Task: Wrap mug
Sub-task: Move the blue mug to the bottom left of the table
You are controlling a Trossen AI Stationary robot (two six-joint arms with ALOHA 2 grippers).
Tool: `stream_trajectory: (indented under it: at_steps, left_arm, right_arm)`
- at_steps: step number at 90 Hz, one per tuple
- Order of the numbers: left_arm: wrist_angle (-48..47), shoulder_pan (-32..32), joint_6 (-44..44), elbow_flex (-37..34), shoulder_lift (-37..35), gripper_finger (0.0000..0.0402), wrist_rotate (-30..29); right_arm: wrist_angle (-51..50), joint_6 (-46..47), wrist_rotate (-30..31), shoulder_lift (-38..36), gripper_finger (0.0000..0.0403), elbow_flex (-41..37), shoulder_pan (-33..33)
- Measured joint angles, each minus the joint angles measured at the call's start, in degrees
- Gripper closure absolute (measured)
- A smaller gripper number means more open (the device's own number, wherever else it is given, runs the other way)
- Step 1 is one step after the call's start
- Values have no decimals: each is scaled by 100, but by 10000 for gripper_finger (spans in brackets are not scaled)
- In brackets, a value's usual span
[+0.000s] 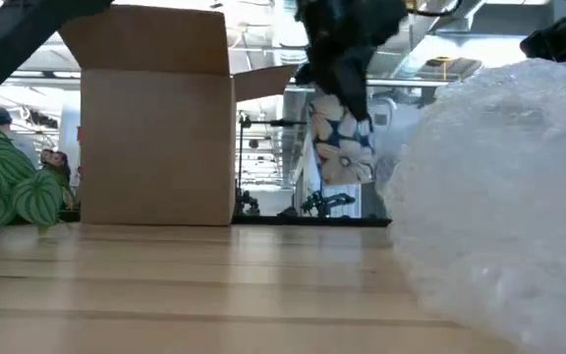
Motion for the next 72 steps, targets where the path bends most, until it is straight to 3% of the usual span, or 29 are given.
stream_trajectory:
  at_steps: [17, 38, 59, 72]
  left_arm:
    - [-1069, -720, -1100, 2, -162, 401, 431]
    - [-1796, -1667, -3309, -2, -218, 401, 645]
    - [-1778, -2363, -4837, -12, -284, 401, -61]
    - [-1750, -2504, -5000, -14, -389, 399, -391]
  right_arm:
    - [8, 0, 0, 1, 403, 0, 2]
    - [21, -2, -2, 1, 403, 0, 2]
    - [43, -2, -2, 2, 403, 0, 1]
    - [48, -2, -4, 3, 403, 0, 0]
